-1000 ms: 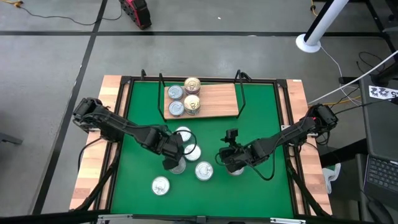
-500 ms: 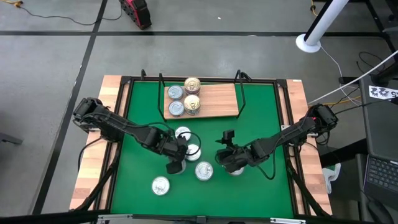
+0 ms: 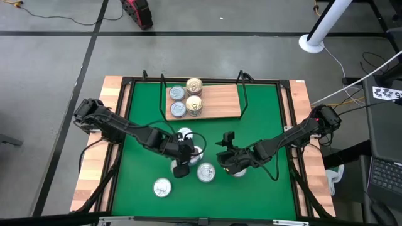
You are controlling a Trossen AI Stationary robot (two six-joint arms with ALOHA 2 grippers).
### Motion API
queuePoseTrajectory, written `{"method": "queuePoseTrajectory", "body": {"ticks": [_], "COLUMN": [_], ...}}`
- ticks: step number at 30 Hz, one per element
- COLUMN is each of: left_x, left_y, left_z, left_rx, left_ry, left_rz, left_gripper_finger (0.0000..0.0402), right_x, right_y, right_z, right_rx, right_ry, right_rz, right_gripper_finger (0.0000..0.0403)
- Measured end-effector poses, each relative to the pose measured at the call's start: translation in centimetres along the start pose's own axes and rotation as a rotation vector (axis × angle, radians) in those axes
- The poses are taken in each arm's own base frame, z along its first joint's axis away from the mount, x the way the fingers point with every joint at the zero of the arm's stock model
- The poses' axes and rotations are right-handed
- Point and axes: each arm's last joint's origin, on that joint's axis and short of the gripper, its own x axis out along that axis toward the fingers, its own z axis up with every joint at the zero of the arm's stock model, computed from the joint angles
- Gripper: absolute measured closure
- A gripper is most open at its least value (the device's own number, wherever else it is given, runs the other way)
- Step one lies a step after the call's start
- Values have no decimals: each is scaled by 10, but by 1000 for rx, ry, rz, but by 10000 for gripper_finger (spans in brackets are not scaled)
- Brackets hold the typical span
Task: Stack canned seafood by type on shelf
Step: Stack the blue-pink tuna can on top of the blue-pink tuna can on the shelf
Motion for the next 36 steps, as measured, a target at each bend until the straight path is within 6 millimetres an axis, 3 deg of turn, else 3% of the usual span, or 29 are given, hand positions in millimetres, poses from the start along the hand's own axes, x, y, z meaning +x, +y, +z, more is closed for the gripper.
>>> {"method": "queuePoseTrajectory", "body": {"ticks": [9, 22, 36], "left_x": [3, 7, 7], "left_y": [7, 8, 8], "left_z": [15, 18, 18], "left_rx": [-55, -65, -66], "left_ry": [-62, -71, -72], "left_rz": [-63, -67, -67], "left_gripper_finger": [401, 401, 401], "right_x": [1, 18, 20], "right_y": [1, -3, -3], "right_z": [12, 19, 24], "right_rx": [-37, -69, -116], "right_ry": [-118, -197, -257], "right_rz": [42, 78, 103], "right_gripper_finger": [148, 148, 148]}}
